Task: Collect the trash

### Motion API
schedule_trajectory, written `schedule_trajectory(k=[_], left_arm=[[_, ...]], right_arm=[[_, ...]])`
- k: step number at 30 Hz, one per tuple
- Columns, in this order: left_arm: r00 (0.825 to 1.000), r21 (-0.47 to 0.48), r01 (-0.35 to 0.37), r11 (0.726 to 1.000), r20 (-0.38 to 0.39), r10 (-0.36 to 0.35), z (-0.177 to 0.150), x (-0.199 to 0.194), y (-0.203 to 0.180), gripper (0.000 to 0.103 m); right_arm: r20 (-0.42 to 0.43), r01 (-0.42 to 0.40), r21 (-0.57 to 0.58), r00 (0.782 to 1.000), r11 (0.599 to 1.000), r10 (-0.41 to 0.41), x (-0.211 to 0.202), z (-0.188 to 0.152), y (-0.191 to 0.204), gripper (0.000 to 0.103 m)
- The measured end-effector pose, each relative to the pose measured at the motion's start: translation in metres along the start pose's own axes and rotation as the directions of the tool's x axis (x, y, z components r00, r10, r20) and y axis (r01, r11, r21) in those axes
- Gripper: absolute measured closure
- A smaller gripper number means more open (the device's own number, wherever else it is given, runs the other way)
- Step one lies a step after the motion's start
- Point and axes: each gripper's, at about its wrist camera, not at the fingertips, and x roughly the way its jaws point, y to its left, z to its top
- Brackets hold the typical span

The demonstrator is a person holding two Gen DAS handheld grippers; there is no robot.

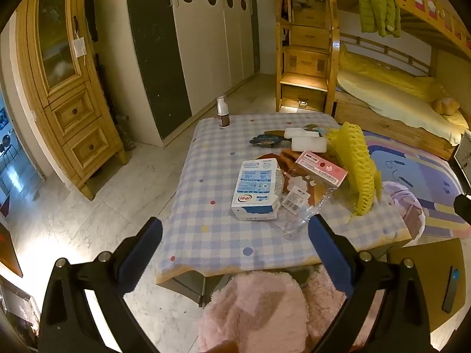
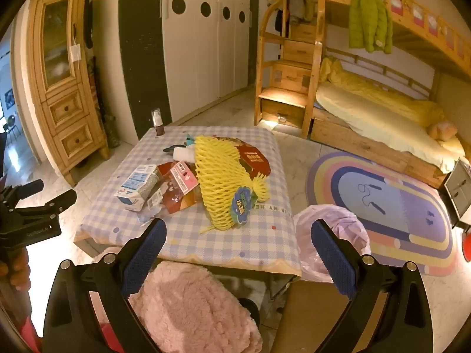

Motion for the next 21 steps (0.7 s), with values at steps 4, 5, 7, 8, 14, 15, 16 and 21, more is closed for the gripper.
schedule_trajectory(k=[4, 5, 7, 8, 14, 15, 16, 21], left_arm=[[1.000, -0.003, -0.001, 1.000, 0.000, 0.001, -0.0005, 0.0005, 0.0005, 0.007], [1.000, -0.004, 0.000, 1.000, -0.001, 0.000, -0.0007, 0.0007, 0.0006, 0.007], [1.000, -0.002, -0.001, 1.000, 0.000, 0.001, -0.0010, 0.0007, 0.0006, 0.007], [1.000, -0.002, -0.001, 1.000, 0.000, 0.001, -0.0011, 0.0005, 0.0007, 0.007], [1.000, -0.005, -0.001, 1.000, -0.001, 0.001, -0.0016, 0.0029, 0.0049, 0.007], [1.000, -0.005, -0.002, 1.000, -0.001, 0.002, -0.0018, 0.0033, 0.0057, 0.007], [1.000, -0.005, -0.002, 1.000, -0.001, 0.002, -0.0024, 0.0037, 0.0052, 0.007], [1.000, -0.006, -0.003, 1.000, -0.001, 0.003, -0.0032, 0.0035, 0.0050, 0.007]], right_arm=[[-0.001, 0.004, 0.000, 1.000, 1.000, -0.004, 0.0001, -0.0004, 0.0001, 0.005], [-0.001, 0.003, 0.002, 1.000, 1.000, -0.003, 0.0000, -0.0004, -0.0002, 0.005], [0.000, 0.005, 0.001, 1.000, 1.000, -0.005, 0.0002, -0.0003, -0.0004, 0.005], [0.000, 0.007, 0.002, 1.000, 1.000, -0.007, 0.0002, -0.0001, -0.0006, 0.005], [0.001, 0.003, -0.002, 1.000, 1.000, -0.003, 0.0000, -0.0005, 0.0001, 0.005], [0.001, 0.004, -0.002, 1.000, 1.000, -0.004, 0.0002, -0.0004, 0.0001, 0.005], [0.001, 0.004, -0.003, 1.000, 1.000, -0.004, 0.0000, -0.0003, 0.0000, 0.005], [0.001, 0.003, -0.001, 1.000, 1.000, -0.003, 0.0000, -0.0001, -0.0002, 0.005]])
